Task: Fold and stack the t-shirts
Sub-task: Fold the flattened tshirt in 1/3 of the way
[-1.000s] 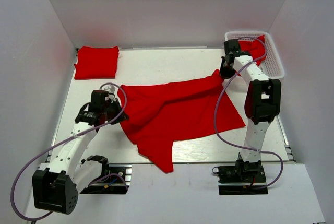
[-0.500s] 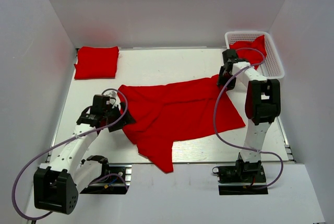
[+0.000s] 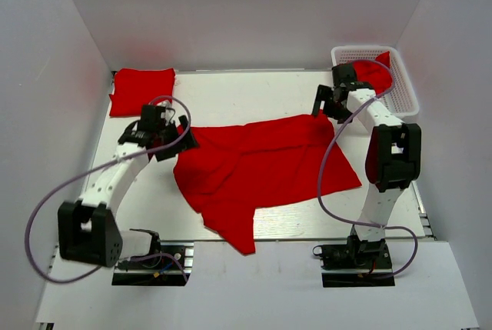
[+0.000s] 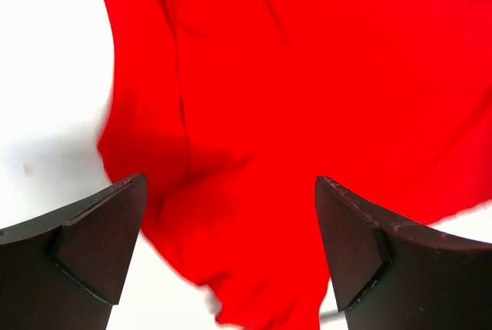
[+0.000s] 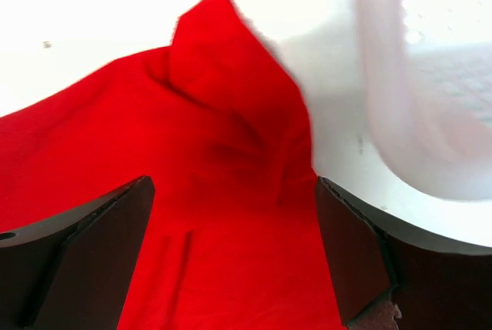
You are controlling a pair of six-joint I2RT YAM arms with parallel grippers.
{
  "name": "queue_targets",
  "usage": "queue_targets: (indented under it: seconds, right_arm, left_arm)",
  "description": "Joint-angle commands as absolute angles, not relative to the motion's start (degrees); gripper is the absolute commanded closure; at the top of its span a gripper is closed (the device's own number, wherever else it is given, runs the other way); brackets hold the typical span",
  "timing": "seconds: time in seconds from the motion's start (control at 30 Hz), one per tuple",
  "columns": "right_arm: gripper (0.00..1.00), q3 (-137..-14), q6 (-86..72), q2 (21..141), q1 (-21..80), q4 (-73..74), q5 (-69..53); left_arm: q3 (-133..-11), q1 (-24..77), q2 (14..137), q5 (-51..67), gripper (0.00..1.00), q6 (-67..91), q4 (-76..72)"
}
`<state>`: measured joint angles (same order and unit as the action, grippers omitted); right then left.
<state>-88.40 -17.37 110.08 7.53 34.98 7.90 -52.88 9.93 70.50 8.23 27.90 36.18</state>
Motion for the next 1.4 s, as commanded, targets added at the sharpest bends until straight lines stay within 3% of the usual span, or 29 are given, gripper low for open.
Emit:
queue_targets:
  seconds: [0.0, 0.13, 0.17, 0.23, 0.6, 0.77, 1.1, 1.13, 1.23, 1.37]
  right_arm:
    - [0.1, -91.31, -14.07, 107.93, 8.7, 31.38, 2.73]
    - [0.1, -93.95, -12.92, 109.77, 9.75, 30.15, 0.79]
    - [0.1, -94.74, -12.66, 110.65, 10.1, 29.89, 0.62]
    - [0.1, -97.28, -12.74, 113.54, 10.28, 29.44, -2.81]
    - [0.1, -101.6, -14.5, 123.3, 10.9, 28.92, -5.18]
    - [0.1, -102.57, -14.76, 128.14, 10.81, 27.16, -6.24]
    - [0.1, -103.18, -21.09, 132.62, 9.93, 25.66, 5.35]
    - [0.1, -103.18, -22.4, 132.71, 9.93, 25.66, 5.88]
    - [0.1, -103.53, -24.86, 133.15, 9.41, 25.4, 9.48]
    - [0.1, -105.37, -26.45, 134.2, 8.35, 24.7, 11.25]
  left_arm:
    - [-58.08, 9.5, 78.38, 3.88, 0.0, 26.72, 33.49]
    - [-62.92, 8.96, 86.82, -0.33, 0.05, 26.19, 32.44]
    - [-63.97, 8.96, 87.97, -0.35, 0.16, 26.19, 31.04]
    - [-64.59, 8.96, 89.99, -0.35, 0.26, 26.19, 29.01]
    - [-70.4, 8.96, 103.97, -3.6, 0.46, 27.25, 25.49]
    - [-72.15, 8.96, 108.09, -7.64, 0.59, 29.0, 25.49]
    - [-83.31, 8.96, 119.7, -13.53, 0.73, 31.63, 33.31]
    - [-84.36, 8.96, 120.84, -13.54, 0.75, 31.64, 34.62]
    - [-88.67, 8.44, 125.23, -14.94, 0.97, 32.26, 37.86]
    - [-94.99, 8.44, 129.63, -15.82, 1.0, 32.26, 39.29]
